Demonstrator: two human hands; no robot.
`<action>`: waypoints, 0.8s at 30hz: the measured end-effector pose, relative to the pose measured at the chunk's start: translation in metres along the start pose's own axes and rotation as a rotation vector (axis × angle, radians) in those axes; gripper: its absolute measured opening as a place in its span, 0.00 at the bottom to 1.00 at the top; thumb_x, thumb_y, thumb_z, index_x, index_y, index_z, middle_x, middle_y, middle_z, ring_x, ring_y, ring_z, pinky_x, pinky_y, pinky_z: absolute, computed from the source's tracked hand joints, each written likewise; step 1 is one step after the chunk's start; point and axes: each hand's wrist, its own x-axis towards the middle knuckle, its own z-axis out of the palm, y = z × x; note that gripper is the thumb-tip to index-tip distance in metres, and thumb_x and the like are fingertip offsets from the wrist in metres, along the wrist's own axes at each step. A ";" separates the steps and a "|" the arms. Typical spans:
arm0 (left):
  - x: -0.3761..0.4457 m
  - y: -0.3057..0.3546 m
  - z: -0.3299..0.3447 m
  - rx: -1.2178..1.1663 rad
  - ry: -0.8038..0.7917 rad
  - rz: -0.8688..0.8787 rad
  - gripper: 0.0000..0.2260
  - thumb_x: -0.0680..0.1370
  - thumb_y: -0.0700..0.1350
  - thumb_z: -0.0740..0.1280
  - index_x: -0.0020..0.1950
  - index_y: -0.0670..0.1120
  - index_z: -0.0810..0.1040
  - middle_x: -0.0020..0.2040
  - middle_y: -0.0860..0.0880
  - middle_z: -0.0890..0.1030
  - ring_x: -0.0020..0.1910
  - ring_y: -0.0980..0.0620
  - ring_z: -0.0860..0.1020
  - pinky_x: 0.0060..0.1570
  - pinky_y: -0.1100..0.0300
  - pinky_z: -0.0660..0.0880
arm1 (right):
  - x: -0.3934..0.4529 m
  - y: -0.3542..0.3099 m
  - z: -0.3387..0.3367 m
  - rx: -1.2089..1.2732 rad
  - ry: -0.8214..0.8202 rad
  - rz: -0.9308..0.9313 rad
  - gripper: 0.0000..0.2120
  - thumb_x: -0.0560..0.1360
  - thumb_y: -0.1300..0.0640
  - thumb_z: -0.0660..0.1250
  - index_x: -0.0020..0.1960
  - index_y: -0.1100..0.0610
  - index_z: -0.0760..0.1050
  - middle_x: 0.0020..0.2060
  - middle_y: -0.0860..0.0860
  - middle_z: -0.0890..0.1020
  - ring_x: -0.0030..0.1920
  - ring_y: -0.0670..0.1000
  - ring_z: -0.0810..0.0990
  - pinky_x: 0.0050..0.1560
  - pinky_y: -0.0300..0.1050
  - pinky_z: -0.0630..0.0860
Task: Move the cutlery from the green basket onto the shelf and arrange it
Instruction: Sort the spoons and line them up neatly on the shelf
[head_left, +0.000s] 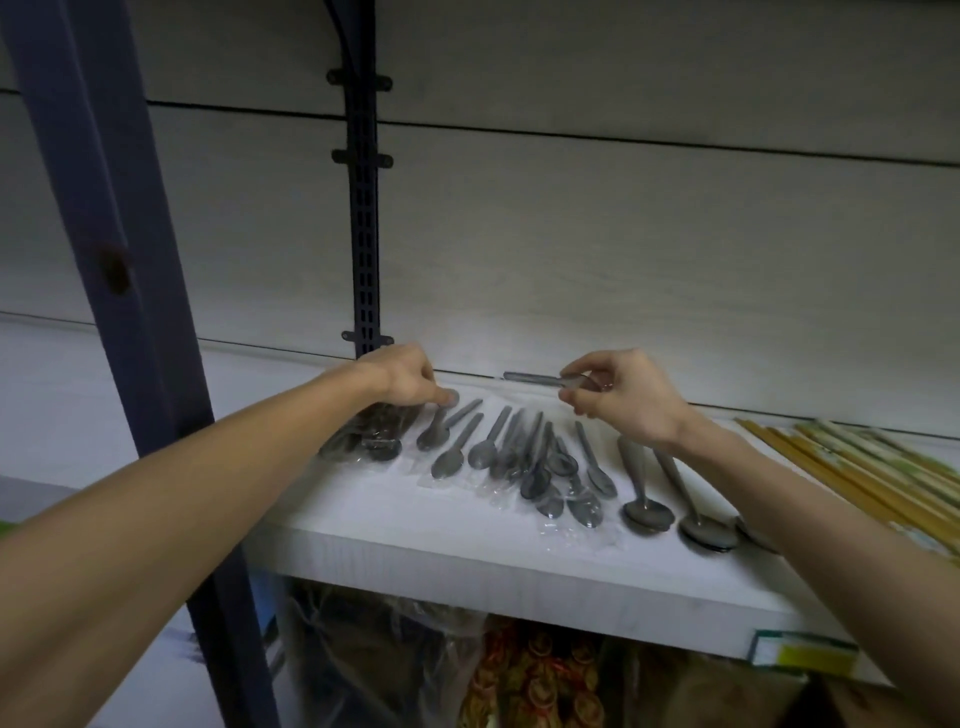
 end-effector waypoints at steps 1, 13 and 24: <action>0.001 0.001 0.002 0.002 0.005 -0.002 0.23 0.71 0.68 0.71 0.53 0.50 0.84 0.53 0.53 0.83 0.52 0.51 0.80 0.55 0.53 0.76 | -0.004 -0.001 0.000 -0.031 0.019 -0.002 0.10 0.73 0.53 0.75 0.54 0.51 0.82 0.32 0.46 0.85 0.37 0.47 0.83 0.50 0.49 0.80; 0.006 0.018 0.017 -0.191 0.101 -0.034 0.17 0.75 0.57 0.74 0.44 0.42 0.85 0.48 0.48 0.86 0.51 0.46 0.83 0.54 0.50 0.79 | -0.025 -0.030 0.012 -0.409 -0.193 -0.006 0.17 0.73 0.45 0.67 0.60 0.47 0.79 0.44 0.42 0.81 0.47 0.50 0.78 0.46 0.43 0.71; 0.002 0.026 -0.003 -0.573 0.142 -0.059 0.11 0.69 0.41 0.80 0.47 0.43 0.81 0.47 0.48 0.83 0.51 0.50 0.81 0.59 0.55 0.77 | -0.020 -0.041 0.014 -0.381 -0.163 0.113 0.16 0.72 0.39 0.68 0.53 0.48 0.80 0.45 0.48 0.84 0.49 0.53 0.80 0.49 0.46 0.77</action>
